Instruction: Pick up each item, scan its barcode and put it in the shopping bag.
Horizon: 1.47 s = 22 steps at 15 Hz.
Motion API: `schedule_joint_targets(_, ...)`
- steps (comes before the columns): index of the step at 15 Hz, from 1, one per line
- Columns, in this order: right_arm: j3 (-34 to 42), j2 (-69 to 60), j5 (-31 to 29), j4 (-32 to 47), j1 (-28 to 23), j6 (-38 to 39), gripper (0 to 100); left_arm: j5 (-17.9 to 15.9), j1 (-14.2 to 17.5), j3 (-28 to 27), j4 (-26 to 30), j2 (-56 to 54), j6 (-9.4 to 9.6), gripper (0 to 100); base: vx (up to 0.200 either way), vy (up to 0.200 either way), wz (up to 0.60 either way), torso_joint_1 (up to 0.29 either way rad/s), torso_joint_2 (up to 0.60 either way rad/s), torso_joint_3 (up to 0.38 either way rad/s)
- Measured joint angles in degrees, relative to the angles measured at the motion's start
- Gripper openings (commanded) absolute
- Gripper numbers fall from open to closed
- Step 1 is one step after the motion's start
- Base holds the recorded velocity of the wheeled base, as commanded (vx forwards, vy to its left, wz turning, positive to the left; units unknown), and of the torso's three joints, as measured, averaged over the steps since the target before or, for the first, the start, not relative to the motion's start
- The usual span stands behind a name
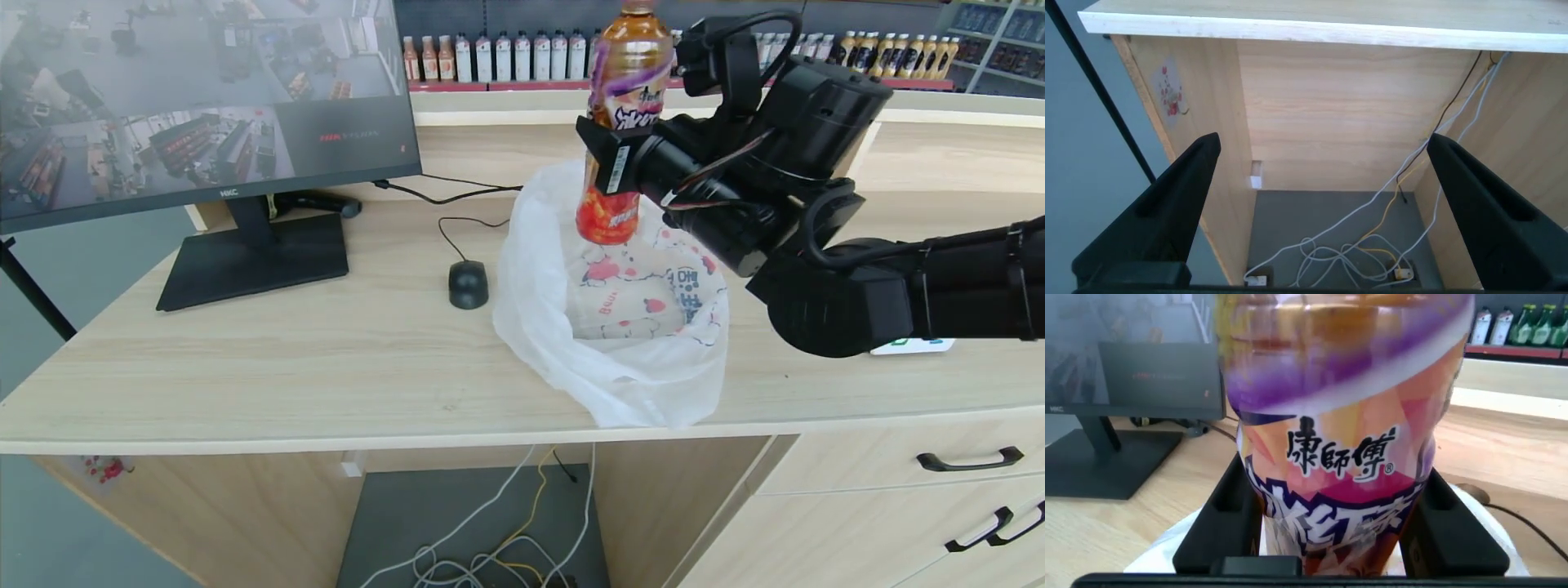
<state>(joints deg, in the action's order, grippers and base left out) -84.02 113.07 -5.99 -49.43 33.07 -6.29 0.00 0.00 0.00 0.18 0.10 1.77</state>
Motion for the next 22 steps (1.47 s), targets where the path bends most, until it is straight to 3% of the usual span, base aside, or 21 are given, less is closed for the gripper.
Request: schedule_joint_targets(22,-0.2,9.2,-0.5,-2.2,0.7,3.4,0,0.0,0.0,0.0,0.0,0.0,0.00,100,0.000,0.000,0.00,0.000,0.00,0.000)
